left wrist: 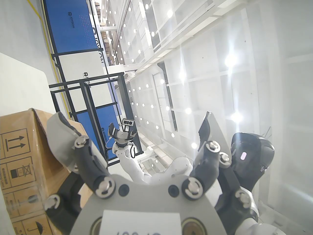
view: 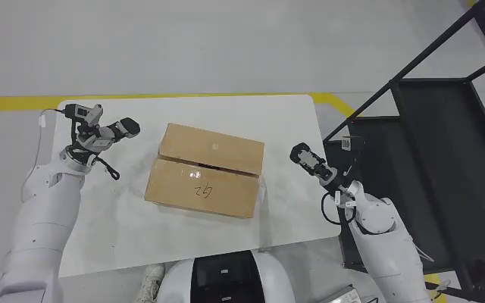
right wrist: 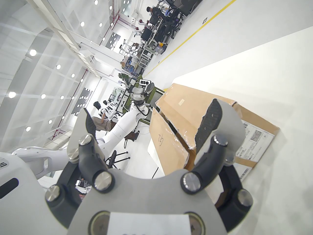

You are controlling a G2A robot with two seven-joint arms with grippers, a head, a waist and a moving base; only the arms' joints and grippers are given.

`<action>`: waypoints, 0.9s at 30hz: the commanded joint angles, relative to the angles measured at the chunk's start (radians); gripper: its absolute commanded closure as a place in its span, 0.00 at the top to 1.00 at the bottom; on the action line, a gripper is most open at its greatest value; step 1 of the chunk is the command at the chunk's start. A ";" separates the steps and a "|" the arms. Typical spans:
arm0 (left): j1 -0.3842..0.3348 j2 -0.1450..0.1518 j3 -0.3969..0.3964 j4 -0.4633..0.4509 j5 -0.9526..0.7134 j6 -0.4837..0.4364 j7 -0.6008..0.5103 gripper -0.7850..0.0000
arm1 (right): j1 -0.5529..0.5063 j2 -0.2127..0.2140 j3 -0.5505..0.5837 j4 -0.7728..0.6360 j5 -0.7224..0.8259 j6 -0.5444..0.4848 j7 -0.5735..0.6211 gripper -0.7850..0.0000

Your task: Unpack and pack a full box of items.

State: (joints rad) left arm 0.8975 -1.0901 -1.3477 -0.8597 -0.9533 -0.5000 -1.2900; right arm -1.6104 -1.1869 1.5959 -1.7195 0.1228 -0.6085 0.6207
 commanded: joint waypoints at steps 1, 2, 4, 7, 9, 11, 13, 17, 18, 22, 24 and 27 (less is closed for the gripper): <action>0.000 0.000 0.000 0.000 0.000 0.000 0.000 1.00 | 0.000 0.000 0.000 0.000 0.000 0.000 0.000 1.00; 0.000 0.000 0.000 0.000 0.000 0.000 0.000 1.00 | 0.000 0.000 0.000 0.000 0.000 0.000 0.000 1.00; 0.000 0.000 0.000 0.000 0.000 0.000 0.000 1.00 | 0.000 0.000 0.000 0.000 0.000 0.000 0.000 1.00; 0.000 0.000 0.000 0.000 0.000 0.000 0.000 1.00 | 0.000 0.000 0.000 0.000 0.000 0.000 0.000 1.00; 0.000 0.000 0.000 0.000 0.000 0.000 0.000 1.00 | 0.000 0.000 0.000 0.000 0.000 0.000 0.000 1.00; 0.000 0.000 0.000 0.000 0.000 0.000 0.000 1.00 | 0.000 0.000 0.000 0.000 0.000 0.000 0.000 1.00; 0.000 0.000 0.000 0.000 0.000 0.000 0.000 1.00 | 0.000 0.000 0.000 0.000 0.000 0.000 0.000 1.00; 0.000 0.000 0.000 0.000 0.000 0.000 0.000 1.00 | 0.000 0.000 0.000 0.000 0.000 0.000 0.000 1.00; 0.003 0.001 0.004 -0.014 0.020 0.001 0.002 1.00 | 0.000 0.000 0.000 0.000 0.000 0.000 0.000 1.00; 0.016 0.008 0.008 -0.065 0.077 0.048 -0.031 1.00 | 0.000 0.007 -0.036 0.000 0.000 0.090 0.115 1.00; 0.009 0.014 -0.001 -0.062 0.099 0.058 -0.083 1.00 | 0.008 0.014 -0.044 0.006 -0.013 0.124 0.203 1.00; -0.006 0.026 -0.012 -0.069 0.150 0.106 -0.136 1.00 | 0.013 0.025 -0.052 0.011 -0.004 0.154 0.340 1.00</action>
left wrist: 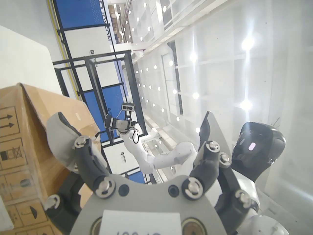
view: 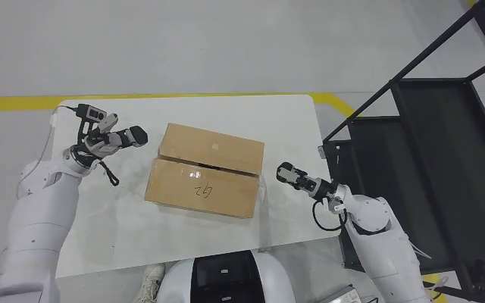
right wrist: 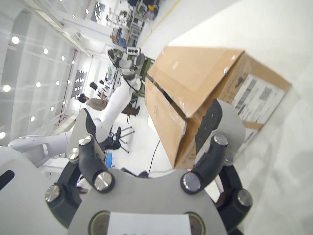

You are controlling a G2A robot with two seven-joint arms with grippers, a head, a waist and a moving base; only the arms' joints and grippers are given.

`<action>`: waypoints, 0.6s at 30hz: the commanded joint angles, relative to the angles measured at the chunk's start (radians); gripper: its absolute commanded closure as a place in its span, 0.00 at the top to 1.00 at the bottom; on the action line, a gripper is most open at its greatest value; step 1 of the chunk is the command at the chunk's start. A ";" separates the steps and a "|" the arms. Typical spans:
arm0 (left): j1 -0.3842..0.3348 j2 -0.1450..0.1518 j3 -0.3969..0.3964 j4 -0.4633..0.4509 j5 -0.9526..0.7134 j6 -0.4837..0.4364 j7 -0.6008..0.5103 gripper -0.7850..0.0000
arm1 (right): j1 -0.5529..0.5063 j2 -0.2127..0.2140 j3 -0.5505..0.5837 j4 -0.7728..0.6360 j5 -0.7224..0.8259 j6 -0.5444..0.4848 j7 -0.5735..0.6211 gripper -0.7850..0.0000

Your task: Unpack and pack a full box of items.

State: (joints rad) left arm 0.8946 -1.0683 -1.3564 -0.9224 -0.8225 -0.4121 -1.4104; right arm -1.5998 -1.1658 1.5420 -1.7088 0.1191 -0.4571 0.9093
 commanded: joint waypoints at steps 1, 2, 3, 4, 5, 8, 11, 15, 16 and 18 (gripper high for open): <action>-0.003 0.009 -0.012 -0.016 0.023 0.038 -0.035 1.00 | 0.001 0.006 0.003 0.003 0.007 0.001 0.075 1.00; -0.001 0.013 -0.023 -0.023 0.013 0.062 -0.060 1.00 | -0.002 0.009 -0.001 0.005 0.019 0.008 0.105 1.00; 0.001 0.018 -0.031 -0.031 0.007 0.093 -0.091 1.00 | 0.000 0.011 0.000 0.006 0.025 0.014 0.129 1.00; 0.002 0.023 -0.040 -0.043 0.006 0.128 -0.126 1.00 | 0.001 0.014 -0.002 0.007 0.023 0.022 0.155 1.00; 0.007 0.030 -0.044 -0.058 0.022 0.128 -0.126 1.00 | 0.002 0.016 -0.007 0.007 0.028 0.030 0.181 1.00; 0.025 0.051 -0.050 -0.098 0.066 0.128 -0.126 1.00 | 0.011 0.019 -0.022 0.013 0.098 0.048 0.220 1.00; 0.028 0.060 -0.065 -0.095 0.047 0.126 -0.124 1.00 | 0.011 0.019 -0.022 0.013 0.098 0.048 0.220 1.00; 0.028 0.060 -0.065 -0.095 0.047 0.126 -0.124 1.00 | 0.011 0.019 -0.022 0.013 0.098 0.048 0.220 1.00; 0.028 0.060 -0.065 -0.095 0.047 0.126 -0.124 1.00 | 0.011 0.019 -0.022 0.013 0.098 0.048 0.220 1.00; 0.028 0.060 -0.065 -0.095 0.047 0.126 -0.124 1.00 | 0.011 0.019 -0.022 0.013 0.098 0.048 0.220 1.00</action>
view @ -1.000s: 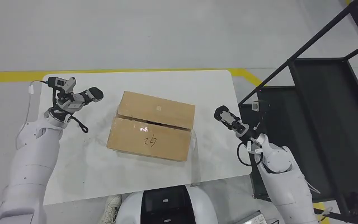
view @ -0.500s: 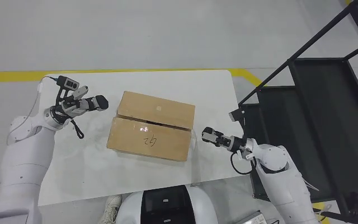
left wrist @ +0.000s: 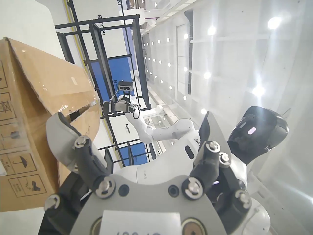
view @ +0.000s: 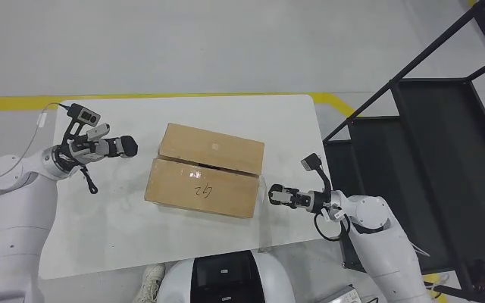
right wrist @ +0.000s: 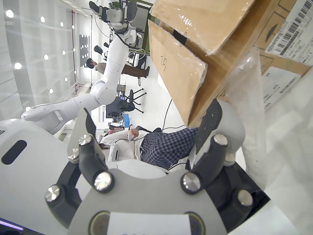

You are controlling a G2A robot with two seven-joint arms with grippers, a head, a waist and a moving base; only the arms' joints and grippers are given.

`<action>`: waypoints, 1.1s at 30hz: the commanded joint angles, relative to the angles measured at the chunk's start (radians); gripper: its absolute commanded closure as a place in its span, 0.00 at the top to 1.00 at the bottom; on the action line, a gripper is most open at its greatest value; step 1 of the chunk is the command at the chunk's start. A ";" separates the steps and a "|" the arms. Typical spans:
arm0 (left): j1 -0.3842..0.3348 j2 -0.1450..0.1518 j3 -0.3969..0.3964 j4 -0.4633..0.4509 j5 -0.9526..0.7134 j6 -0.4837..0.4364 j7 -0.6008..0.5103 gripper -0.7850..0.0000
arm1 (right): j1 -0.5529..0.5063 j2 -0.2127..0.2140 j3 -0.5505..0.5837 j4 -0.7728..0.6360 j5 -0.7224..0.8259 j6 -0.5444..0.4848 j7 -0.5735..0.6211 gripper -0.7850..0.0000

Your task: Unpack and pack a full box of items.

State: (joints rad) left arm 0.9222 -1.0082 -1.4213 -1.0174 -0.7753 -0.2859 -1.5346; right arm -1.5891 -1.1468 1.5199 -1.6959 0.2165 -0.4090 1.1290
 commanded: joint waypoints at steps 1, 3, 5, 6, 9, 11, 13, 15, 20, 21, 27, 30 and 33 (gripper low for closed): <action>0.000 0.000 0.000 0.000 0.000 0.000 0.000 1.00 | 0.000 0.000 0.000 0.000 0.000 0.000 0.000 1.00; 0.009 0.000 0.003 -0.014 0.028 -0.015 0.038 1.00 | -0.001 -0.001 -0.016 -0.001 0.008 0.015 0.005 1.00; 0.031 0.001 0.006 -0.050 0.102 -0.078 0.118 1.00 | 0.012 0.000 -0.039 0.001 -0.007 0.033 0.006 1.00; 0.039 0.002 0.004 -0.061 0.141 -0.123 0.158 1.00 | 0.018 0.000 -0.051 0.001 -0.011 0.037 0.007 1.00; 0.046 0.004 0.006 -0.072 0.289 -0.258 0.264 1.00 | 0.038 -0.001 -0.081 0.005 -0.011 0.049 -0.006 1.00; 0.043 0.003 0.016 -0.067 0.330 -0.298 0.299 1.00 | 0.054 -0.002 -0.094 0.014 -0.013 0.051 -0.026 1.00; 0.039 0.003 0.027 -0.060 0.374 -0.328 0.328 1.00 | 0.068 -0.002 -0.104 0.021 -0.019 0.052 -0.052 1.00; 0.036 0.002 0.038 -0.056 0.366 -0.332 0.332 1.00 | 0.078 -0.002 -0.111 0.029 -0.030 0.054 -0.074 1.00; 0.029 0.005 0.051 -0.039 0.346 -0.333 0.334 1.00 | 0.097 0.000 -0.127 0.042 -0.087 0.062 -0.125 1.00; 0.028 0.005 0.054 -0.036 0.338 -0.331 0.332 1.00 | 0.101 0.000 -0.127 0.046 -0.102 0.060 -0.139 1.00; 0.028 0.008 0.074 -0.036 0.304 -0.320 0.321 1.00 | 0.111 0.004 -0.142 0.051 -0.041 0.049 -0.101 1.00; 0.030 0.009 0.084 -0.042 0.276 -0.309 0.310 1.00 | 0.122 0.005 -0.165 0.054 0.020 0.053 -0.038 1.00; 0.031 0.011 0.088 -0.048 0.250 -0.300 0.300 1.00 | 0.131 0.008 -0.173 0.060 0.088 0.042 0.030 1.00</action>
State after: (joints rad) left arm 0.9528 -0.9981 -1.3339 -1.0637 -0.5204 -0.5879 -1.2324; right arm -1.4599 -1.1401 1.3458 -1.6374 0.2854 -0.3627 1.1378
